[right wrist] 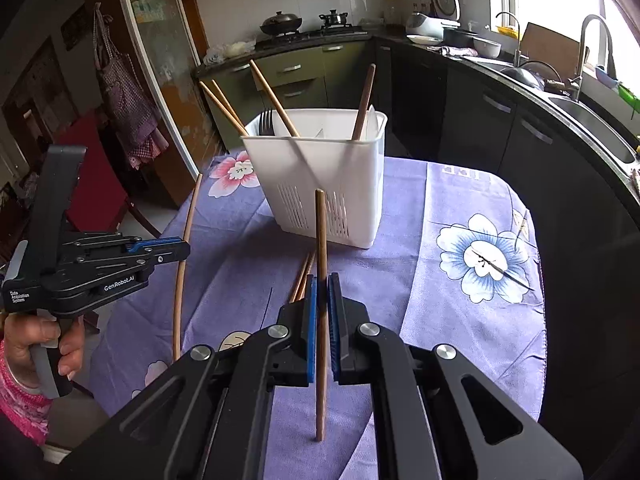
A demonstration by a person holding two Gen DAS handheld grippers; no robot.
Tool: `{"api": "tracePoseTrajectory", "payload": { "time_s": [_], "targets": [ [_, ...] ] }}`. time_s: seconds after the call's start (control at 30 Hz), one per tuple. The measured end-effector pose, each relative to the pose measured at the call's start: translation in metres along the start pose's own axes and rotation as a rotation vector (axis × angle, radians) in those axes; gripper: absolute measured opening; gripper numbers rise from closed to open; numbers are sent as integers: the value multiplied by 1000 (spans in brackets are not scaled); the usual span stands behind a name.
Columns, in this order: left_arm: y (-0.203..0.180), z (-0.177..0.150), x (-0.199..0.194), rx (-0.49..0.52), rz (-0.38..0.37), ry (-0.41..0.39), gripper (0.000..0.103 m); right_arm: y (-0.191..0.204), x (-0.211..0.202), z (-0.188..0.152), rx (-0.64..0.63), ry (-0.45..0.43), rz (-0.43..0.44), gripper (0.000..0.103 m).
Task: Organize utensils
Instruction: 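Lift the chopstick upright over the caddy with the left gripper while the right does too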
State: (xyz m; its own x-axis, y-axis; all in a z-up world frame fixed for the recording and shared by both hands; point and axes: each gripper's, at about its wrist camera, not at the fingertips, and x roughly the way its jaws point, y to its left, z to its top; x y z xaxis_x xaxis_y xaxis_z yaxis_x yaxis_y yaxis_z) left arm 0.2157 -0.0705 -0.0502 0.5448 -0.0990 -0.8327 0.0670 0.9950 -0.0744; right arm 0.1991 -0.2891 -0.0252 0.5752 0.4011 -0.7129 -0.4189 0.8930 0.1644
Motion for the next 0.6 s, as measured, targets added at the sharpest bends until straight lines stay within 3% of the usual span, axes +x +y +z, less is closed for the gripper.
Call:
{"api": "tracePoseTrajectory", "payload": {
  "time_s": [0.6],
  "targets": [
    [-23, 4, -56, 69, -5, -112, 6, 18, -39, 10, -21, -97, 25, 6]
  ]
}}
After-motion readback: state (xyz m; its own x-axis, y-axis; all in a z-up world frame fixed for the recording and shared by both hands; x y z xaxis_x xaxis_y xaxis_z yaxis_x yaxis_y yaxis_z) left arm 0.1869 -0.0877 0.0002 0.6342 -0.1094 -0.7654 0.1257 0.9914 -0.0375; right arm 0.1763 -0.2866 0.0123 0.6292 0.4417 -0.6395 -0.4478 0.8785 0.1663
